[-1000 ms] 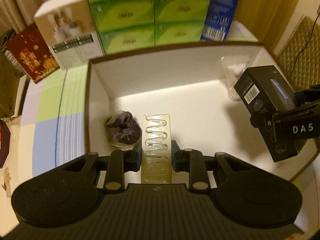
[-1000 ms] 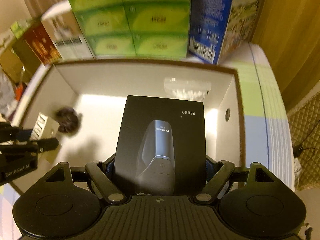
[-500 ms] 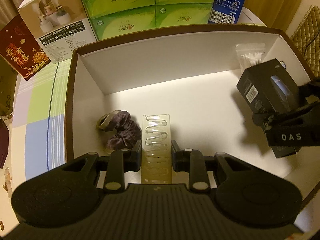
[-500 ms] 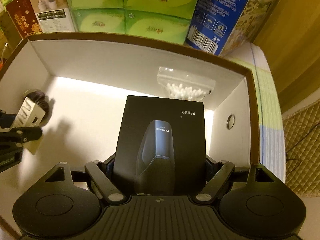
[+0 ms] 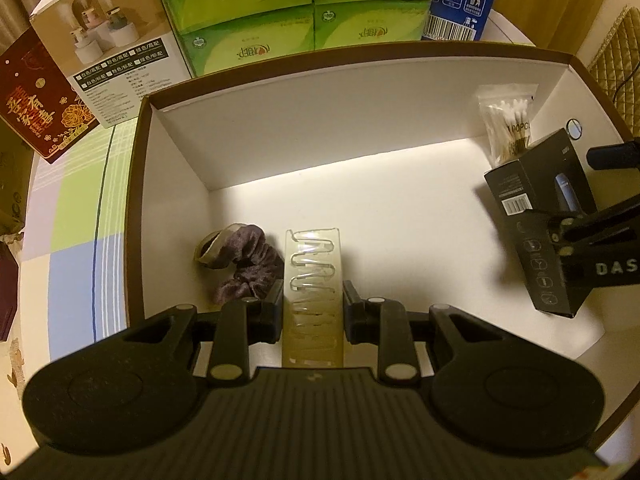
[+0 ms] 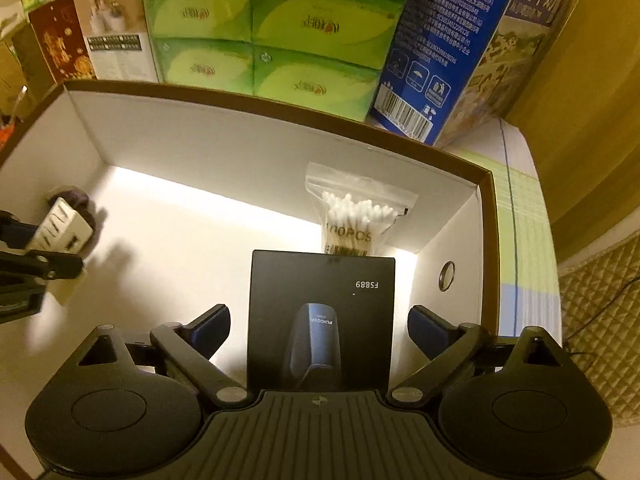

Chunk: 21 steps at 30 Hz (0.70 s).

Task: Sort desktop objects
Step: 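Lower the clip strip and FLYCO box into the brown box and open both tools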

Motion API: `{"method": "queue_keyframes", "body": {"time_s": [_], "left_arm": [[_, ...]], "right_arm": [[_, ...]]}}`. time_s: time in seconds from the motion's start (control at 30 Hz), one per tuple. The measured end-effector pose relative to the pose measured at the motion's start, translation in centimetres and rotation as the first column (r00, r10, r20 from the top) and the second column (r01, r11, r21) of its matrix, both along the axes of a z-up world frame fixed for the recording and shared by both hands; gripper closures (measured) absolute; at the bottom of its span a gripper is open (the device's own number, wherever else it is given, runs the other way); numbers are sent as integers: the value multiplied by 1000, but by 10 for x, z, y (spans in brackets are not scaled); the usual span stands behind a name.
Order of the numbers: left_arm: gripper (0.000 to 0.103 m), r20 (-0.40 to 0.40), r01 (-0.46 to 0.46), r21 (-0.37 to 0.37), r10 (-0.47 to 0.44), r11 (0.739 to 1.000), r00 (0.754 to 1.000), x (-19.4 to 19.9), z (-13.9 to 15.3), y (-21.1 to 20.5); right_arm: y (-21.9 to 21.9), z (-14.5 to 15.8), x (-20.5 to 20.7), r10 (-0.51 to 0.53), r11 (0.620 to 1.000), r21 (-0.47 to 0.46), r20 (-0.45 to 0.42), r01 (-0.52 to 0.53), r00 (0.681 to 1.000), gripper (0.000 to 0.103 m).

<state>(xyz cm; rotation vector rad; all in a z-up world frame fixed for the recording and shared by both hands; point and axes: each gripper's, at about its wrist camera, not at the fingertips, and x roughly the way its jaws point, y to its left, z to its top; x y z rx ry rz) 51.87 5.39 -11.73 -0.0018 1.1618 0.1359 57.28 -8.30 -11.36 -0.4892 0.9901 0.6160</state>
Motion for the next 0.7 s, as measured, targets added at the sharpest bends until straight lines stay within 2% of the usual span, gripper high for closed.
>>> {"method": "queue_keyframes", "body": {"time_s": [0.13,0.17,0.2,0.27,0.53,0.6,0.7], "left_arm": [[79,3,3,7,-3,1000,1000,1,1,0],[73,10,4,7,-4,1000,1000,1,2,1],[62,16,2,5,-2,1000,1000,1,4,1],[56,42,-3,5,2,1000,999,0,10,1],[47,102,9,28,-12,1000,995,-9,33,-1],[41,113,7,33,-11,999,994,-12,39,0],[40,129,2,37,-7,999,992,-20,46,0]], "right_arm": [[0,5,-1,11,1000,28,-6,-11,1000,9],[0,5,-1,11,999,32,-6,-11,1000,9],[-1,7,-2,11,999,42,-4,-11,1000,9],[-3,10,-3,12,998,63,-5,-12,1000,8],[-18,26,-12,14,988,155,-9,-12,1000,5],[-22,29,-15,10,985,172,-11,-8,1000,4],[-29,34,-21,9,981,192,-17,-5,1000,2]]}}
